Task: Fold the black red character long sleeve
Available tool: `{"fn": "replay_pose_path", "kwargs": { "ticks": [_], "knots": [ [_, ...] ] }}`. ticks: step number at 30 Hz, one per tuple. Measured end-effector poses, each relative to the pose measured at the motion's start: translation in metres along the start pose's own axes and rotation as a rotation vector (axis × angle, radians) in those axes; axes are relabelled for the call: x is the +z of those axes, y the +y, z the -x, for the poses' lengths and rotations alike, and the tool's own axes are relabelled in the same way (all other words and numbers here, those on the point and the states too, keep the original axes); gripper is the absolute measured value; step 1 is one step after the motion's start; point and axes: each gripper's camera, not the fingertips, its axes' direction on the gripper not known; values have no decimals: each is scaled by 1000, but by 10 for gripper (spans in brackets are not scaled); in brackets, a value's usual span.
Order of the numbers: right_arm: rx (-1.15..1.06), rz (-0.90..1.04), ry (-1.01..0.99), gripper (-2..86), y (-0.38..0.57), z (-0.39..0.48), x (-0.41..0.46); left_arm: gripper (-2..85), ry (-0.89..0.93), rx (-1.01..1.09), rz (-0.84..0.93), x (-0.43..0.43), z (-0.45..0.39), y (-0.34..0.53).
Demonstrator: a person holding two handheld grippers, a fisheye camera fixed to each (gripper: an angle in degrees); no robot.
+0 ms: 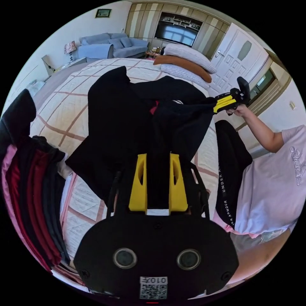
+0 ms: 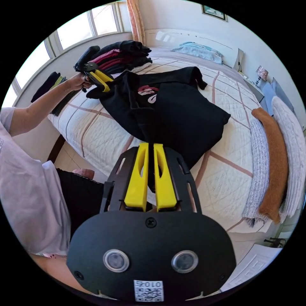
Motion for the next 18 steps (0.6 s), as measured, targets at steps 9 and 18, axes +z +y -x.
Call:
{"fn": "replay_pose_path", "kwargs": {
  "ticks": [9,18],
  "knots": [
    [-72,-143,90,32,26,12,-92,7,-4,-36,-222,-64,-58,61],
    [-127,-392,371,29,61,84,-271,-3,-360,85,-580,-214,-212,111]
  ]
}}
